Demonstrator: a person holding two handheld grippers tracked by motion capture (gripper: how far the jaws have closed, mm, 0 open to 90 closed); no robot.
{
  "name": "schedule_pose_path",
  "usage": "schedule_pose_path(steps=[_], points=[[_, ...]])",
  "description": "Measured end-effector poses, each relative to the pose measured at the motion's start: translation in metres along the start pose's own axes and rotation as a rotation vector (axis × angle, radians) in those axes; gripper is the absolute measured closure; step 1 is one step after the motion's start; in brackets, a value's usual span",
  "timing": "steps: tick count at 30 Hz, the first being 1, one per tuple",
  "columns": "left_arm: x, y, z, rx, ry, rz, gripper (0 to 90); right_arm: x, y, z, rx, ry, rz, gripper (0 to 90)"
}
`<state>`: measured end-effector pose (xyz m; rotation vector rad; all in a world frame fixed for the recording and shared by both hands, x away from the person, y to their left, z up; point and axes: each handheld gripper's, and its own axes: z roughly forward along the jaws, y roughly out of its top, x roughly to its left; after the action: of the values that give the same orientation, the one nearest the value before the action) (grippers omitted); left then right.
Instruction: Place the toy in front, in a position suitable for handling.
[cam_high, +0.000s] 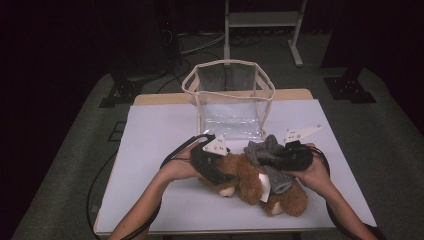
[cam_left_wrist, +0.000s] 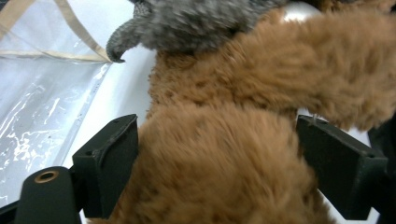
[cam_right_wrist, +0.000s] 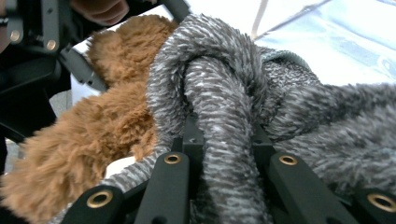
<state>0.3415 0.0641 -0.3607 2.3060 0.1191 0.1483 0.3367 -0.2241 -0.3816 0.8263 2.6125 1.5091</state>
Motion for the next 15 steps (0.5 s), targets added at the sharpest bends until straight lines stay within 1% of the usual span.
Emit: schedule_pose_path(steps=[1,2,3,4,5,6,7,8,10,11,12,13,15], points=[[0.0,0.001,0.0,-0.018,-0.015,-0.012,12.7,0.006,-0.001,-0.001,-0.004,0.001,-0.012,75.2],[0.0,0.001,0.0,-0.02,-0.014,-0.006,12.8,0.011,-0.002,-0.002,-0.011,0.008,-0.019,75.3],[0.0,0.001,0.002,-0.009,-0.009,-0.004,13.2,0.016,-0.003,-0.003,-0.012,0.014,-0.029,75.2],[0.0,0.0,0.004,0.013,-0.01,-0.002,14.5,0.021,-0.004,-0.004,-0.011,0.014,-0.043,75.1],[-0.001,-0.003,0.007,0.035,-0.024,0.001,16.2,0.025,-0.004,-0.005,-0.01,0.011,-0.055,75.0],[-0.001,-0.005,0.009,0.041,-0.046,-0.004,19.5,0.028,-0.004,-0.007,-0.011,0.01,-0.063,74.7],[-0.003,-0.009,0.011,0.026,-0.051,-0.007,22.6,0.029,-0.003,-0.01,-0.017,0.006,-0.069,74.5],[-0.005,-0.012,0.01,0.016,-0.045,-0.017,23.1,0.029,-0.003,-0.015,-0.032,-0.001,-0.07,74.0],[-0.007,-0.017,0.006,0.006,-0.042,-0.02,24.2,0.029,-0.002,-0.025,-0.042,-0.021,-0.067,73.6],[-0.009,-0.019,0.005,-0.003,-0.045,-0.025,24.8,0.028,-0.002,-0.032,-0.05,-0.045,-0.062,73.6],[-0.011,-0.021,0.003,-0.005,-0.051,-0.021,25.0,0.027,-0.004,-0.036,-0.059,-0.057,-0.055,73.7],[-0.014,-0.023,0.002,-0.007,-0.051,-0.016,25.0,0.025,-0.006,-0.04,-0.065,-0.063,-0.045,73.7],[-0.017,-0.023,0.0,-0.003,-0.05,-0.007,25.0,0.025,-0.012,-0.041,-0.071,-0.054,-0.022,73.6]])
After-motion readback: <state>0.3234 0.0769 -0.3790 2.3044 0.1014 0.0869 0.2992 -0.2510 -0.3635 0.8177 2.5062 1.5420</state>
